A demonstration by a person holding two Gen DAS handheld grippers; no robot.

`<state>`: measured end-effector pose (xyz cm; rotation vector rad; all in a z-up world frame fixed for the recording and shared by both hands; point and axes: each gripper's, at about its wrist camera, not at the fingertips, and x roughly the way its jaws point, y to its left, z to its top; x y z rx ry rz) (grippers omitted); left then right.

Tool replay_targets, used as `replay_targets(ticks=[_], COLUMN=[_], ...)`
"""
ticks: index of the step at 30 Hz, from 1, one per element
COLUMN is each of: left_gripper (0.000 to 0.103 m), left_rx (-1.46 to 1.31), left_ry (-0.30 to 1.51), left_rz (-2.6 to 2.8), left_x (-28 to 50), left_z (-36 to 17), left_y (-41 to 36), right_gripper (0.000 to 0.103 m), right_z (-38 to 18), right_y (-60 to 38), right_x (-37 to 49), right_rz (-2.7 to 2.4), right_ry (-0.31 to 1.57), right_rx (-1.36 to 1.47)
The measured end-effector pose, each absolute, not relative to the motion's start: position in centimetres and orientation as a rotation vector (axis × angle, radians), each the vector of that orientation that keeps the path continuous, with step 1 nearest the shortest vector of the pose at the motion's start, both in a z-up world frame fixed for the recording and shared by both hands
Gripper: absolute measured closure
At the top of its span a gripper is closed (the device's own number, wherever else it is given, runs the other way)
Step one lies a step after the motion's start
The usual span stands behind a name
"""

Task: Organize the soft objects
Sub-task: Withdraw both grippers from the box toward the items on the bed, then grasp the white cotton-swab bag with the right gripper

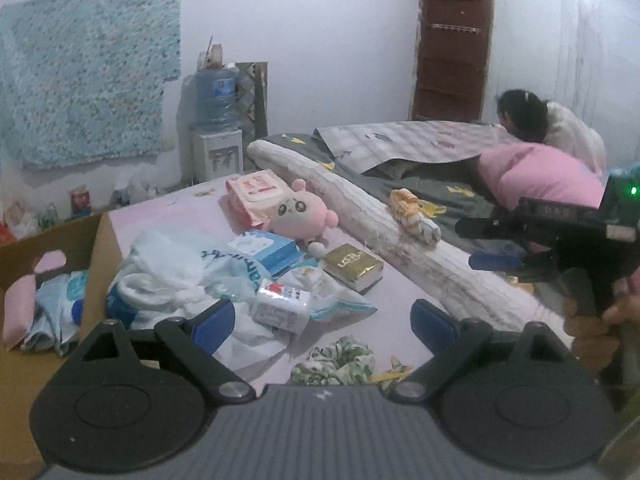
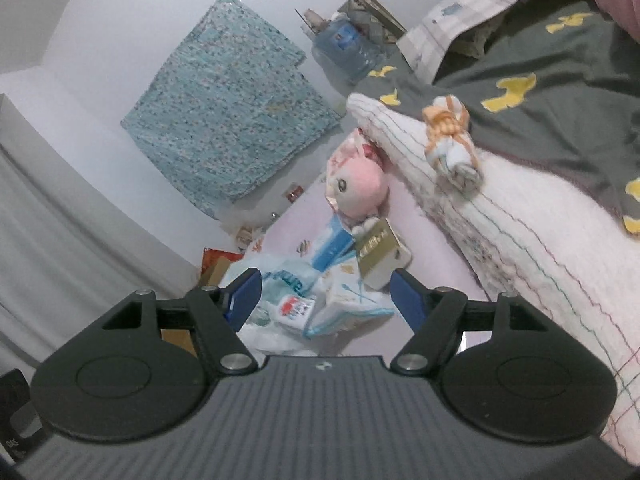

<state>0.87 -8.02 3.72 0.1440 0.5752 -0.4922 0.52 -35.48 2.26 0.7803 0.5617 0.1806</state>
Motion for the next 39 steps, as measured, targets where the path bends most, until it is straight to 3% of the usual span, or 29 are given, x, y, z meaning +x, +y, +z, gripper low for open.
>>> replay_targets(ticks=[7, 13, 17, 24, 31, 34, 39], left_gripper=[0.010, 0.028, 0.046, 0.069, 0.072, 0.072, 0.072], left_rx=[0.199, 0.247, 0.274, 0.282, 0.174, 0.135, 0.116], left_ry=[0.574, 0.570, 0.553, 0.545, 0.670, 0.683, 0.688], left_rz=[-0.496, -0.493, -0.461, -0.354, -0.303, -0.304, -0.307], left_x=[3.0, 4.9, 6.5, 9.4, 11.8, 11.9, 12.0], left_z=[0.9, -1.4, -2.6, -4.0, -6.0, -6.2, -6.4], left_y=[-10.9, -12.7, -13.2, -13.1, -10.9, -9.9, -9.3], right_gripper=[0.034, 0.038, 0.037, 0.038, 0.039, 0.048, 0.082], right_z=[0.1, -2.7, -4.7, -6.4, -7.6, -7.8, -9.9], right_y=[-34.7, -33.7, -32.7, -30.5, -28.3, -27.8, -27.4], right_x=[2.7, 6.0, 7.6, 10.6, 12.7, 12.8, 13.2], right_rz=[0.233, 0.274, 0.284, 0.254, 0.138, 0.065, -0.012], right_ry=[0.616, 0.734, 0.814, 0.853, 0.851, 0.831, 0.815], right_rx=[0.831, 0.956, 1.055, 1.131, 1.194, 1.226, 1.312])
